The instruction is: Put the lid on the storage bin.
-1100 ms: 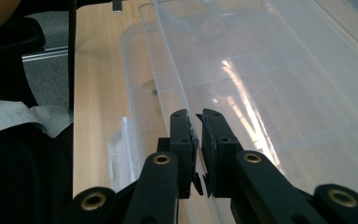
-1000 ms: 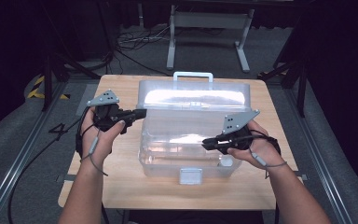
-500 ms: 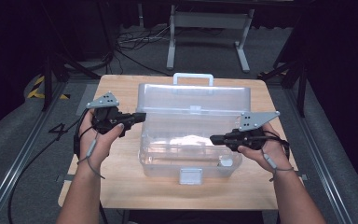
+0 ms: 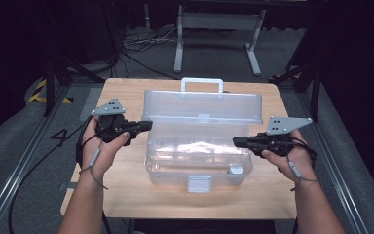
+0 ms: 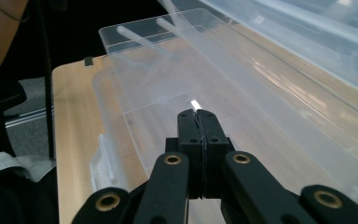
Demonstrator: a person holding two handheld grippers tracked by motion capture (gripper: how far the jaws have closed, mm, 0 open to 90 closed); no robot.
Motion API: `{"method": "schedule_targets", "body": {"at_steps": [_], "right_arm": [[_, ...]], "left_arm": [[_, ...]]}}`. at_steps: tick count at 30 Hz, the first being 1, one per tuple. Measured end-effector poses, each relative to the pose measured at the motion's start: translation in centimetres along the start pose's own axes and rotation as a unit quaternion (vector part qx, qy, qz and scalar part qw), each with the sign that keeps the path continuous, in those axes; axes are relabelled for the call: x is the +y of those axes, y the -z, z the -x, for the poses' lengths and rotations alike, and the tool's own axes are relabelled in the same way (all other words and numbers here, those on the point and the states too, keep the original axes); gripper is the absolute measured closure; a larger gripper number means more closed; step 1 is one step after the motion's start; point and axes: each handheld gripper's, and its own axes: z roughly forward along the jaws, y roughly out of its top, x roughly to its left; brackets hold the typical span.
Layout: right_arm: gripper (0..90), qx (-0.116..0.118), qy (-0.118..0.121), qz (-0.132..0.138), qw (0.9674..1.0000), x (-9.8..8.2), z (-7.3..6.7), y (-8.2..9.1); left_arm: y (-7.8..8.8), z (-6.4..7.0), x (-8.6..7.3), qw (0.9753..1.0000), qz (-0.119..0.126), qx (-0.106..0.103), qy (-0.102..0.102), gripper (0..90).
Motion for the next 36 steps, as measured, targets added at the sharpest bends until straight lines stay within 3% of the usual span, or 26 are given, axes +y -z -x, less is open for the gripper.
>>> {"method": "schedule_targets", "body": {"at_steps": [14, 28, 36], "right_arm": [[90.0, -0.028, -0.031, 0.022, 0.9989, -1.0, 1.3, 2.3], [90.0, -0.034, -0.059, 0.025, 0.9974, -1.5, 2.2, 3.3], [90.0, -0.029, -0.062, 0.014, 0.9975, -1.5, 2.2, 3.4]], "left_arm": [[0.1, 0.4, -0.3, 0.9998, -0.019, -0.007, -0.003, 89.4], [0.1, 0.6, -0.7, 0.9990, -0.040, -0.019, -0.004, 89.2], [0.3, 0.8, -0.8, 0.9986, -0.047, -0.023, -0.006, 89.1]]}}
